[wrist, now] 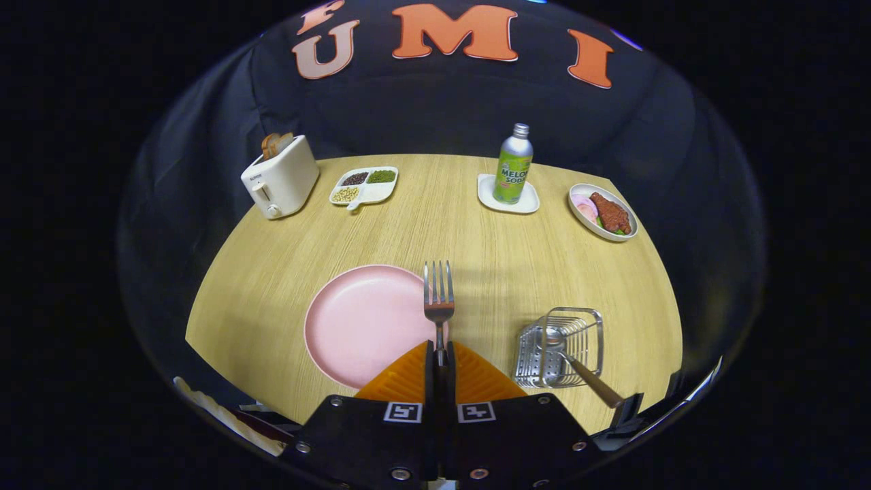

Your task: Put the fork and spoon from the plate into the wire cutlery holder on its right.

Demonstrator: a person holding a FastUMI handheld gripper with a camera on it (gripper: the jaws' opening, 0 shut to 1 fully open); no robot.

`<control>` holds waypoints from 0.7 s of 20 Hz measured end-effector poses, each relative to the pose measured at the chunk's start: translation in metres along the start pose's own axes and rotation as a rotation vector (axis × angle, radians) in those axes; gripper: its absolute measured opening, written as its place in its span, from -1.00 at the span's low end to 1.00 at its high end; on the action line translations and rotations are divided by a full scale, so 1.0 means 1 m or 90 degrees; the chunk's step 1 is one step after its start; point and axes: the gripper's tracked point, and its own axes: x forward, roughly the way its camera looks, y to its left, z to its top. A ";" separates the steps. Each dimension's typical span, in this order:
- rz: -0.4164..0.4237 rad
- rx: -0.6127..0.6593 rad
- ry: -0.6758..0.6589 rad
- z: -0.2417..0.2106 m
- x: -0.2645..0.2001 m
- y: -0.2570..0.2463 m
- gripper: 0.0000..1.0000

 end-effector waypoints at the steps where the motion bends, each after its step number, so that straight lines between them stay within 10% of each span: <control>1: -0.006 -0.001 0.007 0.000 -0.005 -0.009 -0.91; 14: -0.063 -0.088 0.192 -0.029 -0.024 -0.105 -0.91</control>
